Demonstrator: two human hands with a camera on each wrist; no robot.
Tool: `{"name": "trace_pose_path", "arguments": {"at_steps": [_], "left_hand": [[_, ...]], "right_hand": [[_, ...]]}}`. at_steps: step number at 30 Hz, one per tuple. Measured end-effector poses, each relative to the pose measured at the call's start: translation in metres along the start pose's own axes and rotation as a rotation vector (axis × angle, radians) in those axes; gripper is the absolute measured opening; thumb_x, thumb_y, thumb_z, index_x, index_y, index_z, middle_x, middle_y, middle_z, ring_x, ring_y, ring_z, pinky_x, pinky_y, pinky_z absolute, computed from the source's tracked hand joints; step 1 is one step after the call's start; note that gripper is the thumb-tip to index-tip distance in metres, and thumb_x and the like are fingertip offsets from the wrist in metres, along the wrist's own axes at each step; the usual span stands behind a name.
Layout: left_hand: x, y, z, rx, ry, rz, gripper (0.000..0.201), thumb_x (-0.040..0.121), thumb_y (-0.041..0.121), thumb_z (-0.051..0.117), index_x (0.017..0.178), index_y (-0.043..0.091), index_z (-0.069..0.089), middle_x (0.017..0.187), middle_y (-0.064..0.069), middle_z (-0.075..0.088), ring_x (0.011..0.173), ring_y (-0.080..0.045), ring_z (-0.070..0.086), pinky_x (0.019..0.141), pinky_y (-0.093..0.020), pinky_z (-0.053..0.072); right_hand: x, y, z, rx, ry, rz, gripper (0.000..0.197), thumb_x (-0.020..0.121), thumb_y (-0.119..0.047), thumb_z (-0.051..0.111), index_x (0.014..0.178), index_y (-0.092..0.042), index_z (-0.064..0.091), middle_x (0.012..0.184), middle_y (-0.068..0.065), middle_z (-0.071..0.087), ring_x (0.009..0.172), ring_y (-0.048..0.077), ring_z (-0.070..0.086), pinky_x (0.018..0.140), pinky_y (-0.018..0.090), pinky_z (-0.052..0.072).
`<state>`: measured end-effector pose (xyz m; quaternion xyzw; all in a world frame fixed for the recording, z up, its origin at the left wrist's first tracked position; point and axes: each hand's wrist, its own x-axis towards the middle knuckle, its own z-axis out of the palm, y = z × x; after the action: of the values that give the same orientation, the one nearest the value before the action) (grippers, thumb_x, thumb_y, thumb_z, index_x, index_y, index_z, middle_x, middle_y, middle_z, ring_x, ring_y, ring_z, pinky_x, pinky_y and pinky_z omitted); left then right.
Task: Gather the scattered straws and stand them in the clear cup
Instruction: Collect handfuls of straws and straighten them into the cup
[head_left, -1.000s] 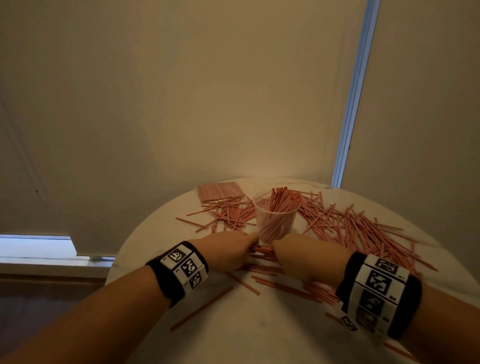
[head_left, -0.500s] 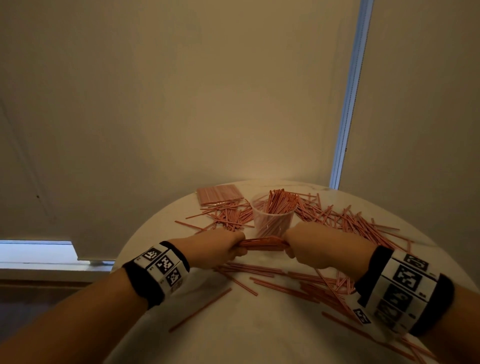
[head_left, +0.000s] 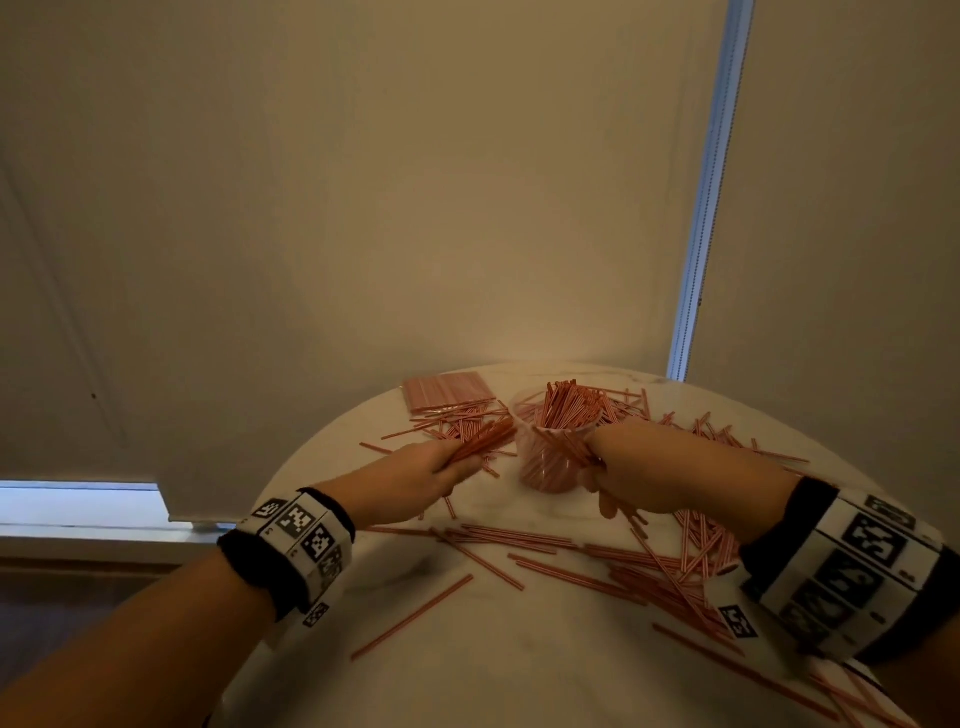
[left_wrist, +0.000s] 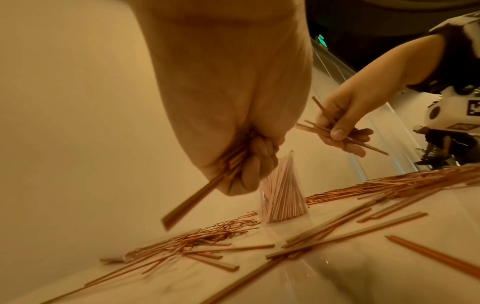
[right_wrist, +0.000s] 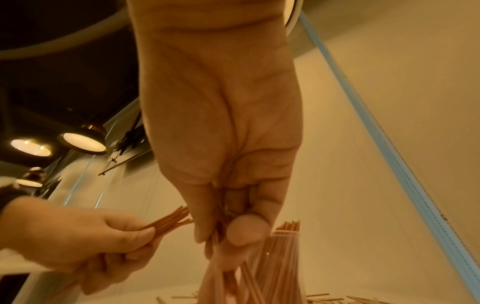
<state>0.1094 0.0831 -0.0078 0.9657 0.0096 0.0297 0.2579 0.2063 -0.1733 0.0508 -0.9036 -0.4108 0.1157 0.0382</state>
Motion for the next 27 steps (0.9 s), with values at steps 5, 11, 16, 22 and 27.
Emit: {"name": "trace_pose_path", "arguments": {"at_steps": [5, 11, 16, 22, 27], "left_hand": [[-0.002, 0.013, 0.001, -0.403, 0.181, 0.025, 0.036, 0.103, 0.059, 0.041, 0.096, 0.027, 0.056, 0.064, 0.016, 0.051, 0.051, -0.002, 0.044, 0.050, -0.023, 0.041], [0.009, 0.054, 0.011, -0.850, 0.294, 0.017, 0.045, 0.102, 0.058, 0.044, 0.108, 0.017, 0.061, 0.068, 0.007, 0.049, 0.052, -0.005, 0.039, 0.049, -0.023, 0.034], [0.018, 0.077, 0.014, -0.870, 0.333, -0.019, 0.052, 0.086, 0.077, 0.057, 0.111, 0.032, 0.066, 0.077, 0.006, 0.066, 0.061, -0.009, 0.052, 0.053, -0.023, 0.044], [0.024, 0.082, 0.016, -0.967, 0.467, -0.111, 0.019, 0.106, 0.043, 0.050, 0.105, 0.028, 0.063, 0.111, -0.015, 0.073, 0.106, -0.045, 0.068, 0.094, -0.058, 0.056], [0.026, 0.073, 0.010, -1.214, 0.564, -0.129, 0.039, 0.110, 0.041, 0.040, 0.079, 0.023, 0.057, 0.066, 0.002, 0.053, 0.049, -0.014, 0.049, 0.051, -0.029, 0.042]], "right_hand": [[-0.001, -0.017, -0.008, 0.283, 0.183, -0.084, 0.025, 0.102, -0.041, 0.050, 0.085, -0.024, 0.059, 0.064, -0.016, 0.071, 0.055, -0.005, 0.065, 0.051, 0.016, 0.047], [0.017, -0.045, -0.006, 0.339, 0.385, -0.033, 0.026, 0.098, -0.048, 0.053, 0.096, -0.024, 0.061, 0.073, -0.006, 0.067, 0.065, 0.004, 0.063, 0.060, 0.024, 0.050], [0.026, -0.056, -0.010, 0.218, 0.288, -0.027, 0.024, 0.104, -0.027, 0.048, 0.107, -0.013, 0.067, 0.078, -0.002, 0.069, 0.066, 0.009, 0.065, 0.057, 0.019, 0.047], [0.027, -0.055, -0.002, 0.410, 0.274, -0.157, 0.014, 0.092, -0.030, 0.069, 0.084, -0.032, 0.058, 0.074, -0.008, 0.072, 0.062, 0.001, 0.069, 0.054, 0.011, 0.050], [0.024, -0.055, 0.007, 0.410, 0.156, -0.108, 0.028, 0.095, -0.043, 0.063, 0.094, -0.017, 0.072, 0.081, -0.003, 0.075, 0.069, 0.007, 0.071, 0.070, 0.026, 0.059]]}}
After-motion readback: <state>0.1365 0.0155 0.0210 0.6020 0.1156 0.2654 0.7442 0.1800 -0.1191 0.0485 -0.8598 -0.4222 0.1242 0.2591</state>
